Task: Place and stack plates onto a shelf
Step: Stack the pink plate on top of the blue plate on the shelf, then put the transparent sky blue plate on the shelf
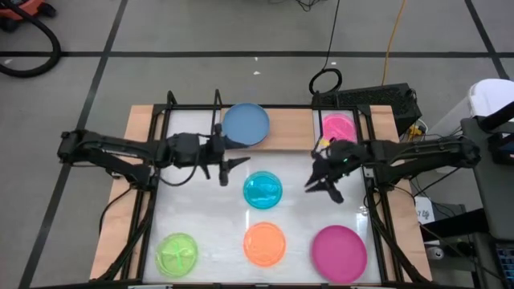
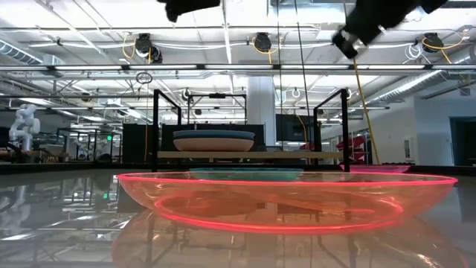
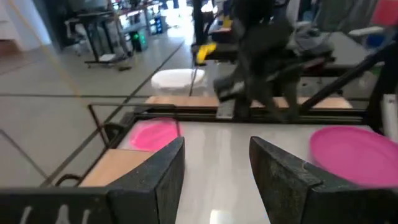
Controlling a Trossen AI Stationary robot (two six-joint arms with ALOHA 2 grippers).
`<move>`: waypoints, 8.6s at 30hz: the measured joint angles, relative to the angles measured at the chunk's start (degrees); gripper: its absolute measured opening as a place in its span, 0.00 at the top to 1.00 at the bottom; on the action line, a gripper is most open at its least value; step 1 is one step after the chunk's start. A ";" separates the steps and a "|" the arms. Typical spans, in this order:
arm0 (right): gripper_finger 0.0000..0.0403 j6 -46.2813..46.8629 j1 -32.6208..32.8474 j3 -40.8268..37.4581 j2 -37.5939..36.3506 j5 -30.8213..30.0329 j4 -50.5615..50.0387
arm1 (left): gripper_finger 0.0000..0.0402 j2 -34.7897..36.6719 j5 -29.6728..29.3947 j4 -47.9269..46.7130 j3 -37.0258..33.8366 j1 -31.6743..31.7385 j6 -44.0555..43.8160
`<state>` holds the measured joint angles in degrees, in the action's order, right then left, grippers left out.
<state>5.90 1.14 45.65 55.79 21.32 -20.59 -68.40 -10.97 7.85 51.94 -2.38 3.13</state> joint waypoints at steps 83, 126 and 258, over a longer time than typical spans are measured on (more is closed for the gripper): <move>0.68 12.83 21.47 -5.86 26.65 2.60 -5.98 | 0.54 -1.81 -0.04 0.45 -3.56 -2.96 -2.64; 1.00 1.02 -9.32 13.46 18.38 -6.00 2.90 | 0.54 13.70 -7.53 -1.99 -12.20 -2.03 -0.72; 0.65 -15.01 -22.48 21.14 7.50 -17.05 -7.75 | 0.54 26.65 -9.06 7.28 -21.83 -2.37 -4.44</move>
<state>-9.11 -21.34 66.80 63.29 4.27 -28.34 -41.75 -20.03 15.13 30.11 -4.75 -1.31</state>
